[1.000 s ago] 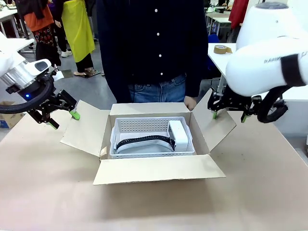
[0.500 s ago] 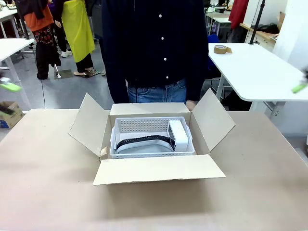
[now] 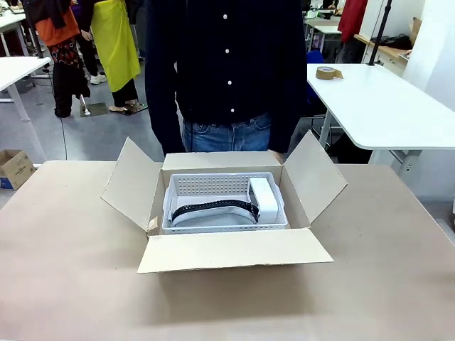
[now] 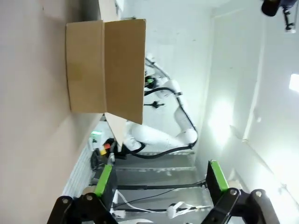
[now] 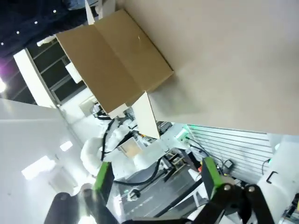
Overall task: Pack the gift set into the box.
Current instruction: Lift both hands away from the flaps of the Package Box, then press and hold the closed box until the human finishes sealing it.
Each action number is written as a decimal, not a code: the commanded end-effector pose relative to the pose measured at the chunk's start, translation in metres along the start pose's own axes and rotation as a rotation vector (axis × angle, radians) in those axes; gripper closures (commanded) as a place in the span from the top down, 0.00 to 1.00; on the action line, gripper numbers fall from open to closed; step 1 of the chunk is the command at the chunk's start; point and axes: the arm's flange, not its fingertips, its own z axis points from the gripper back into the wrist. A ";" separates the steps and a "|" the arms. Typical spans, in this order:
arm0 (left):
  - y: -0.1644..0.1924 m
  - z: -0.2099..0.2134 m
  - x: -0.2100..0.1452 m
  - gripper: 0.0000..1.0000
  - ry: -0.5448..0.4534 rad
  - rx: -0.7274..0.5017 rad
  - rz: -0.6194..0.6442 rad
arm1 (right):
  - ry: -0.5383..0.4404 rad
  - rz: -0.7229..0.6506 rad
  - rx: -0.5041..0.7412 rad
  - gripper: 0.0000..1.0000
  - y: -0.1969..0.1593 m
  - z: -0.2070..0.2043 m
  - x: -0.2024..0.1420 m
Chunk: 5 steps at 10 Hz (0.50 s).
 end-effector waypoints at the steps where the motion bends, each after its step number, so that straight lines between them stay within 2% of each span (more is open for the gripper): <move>1: -0.040 -0.015 -0.013 1.00 0.020 0.121 -0.048 | -0.016 0.085 -0.060 1.00 0.032 0.011 -0.023; 5: -0.040 -0.015 -0.013 1.00 0.020 0.121 -0.048 | -0.016 0.085 -0.060 1.00 0.032 0.011 -0.023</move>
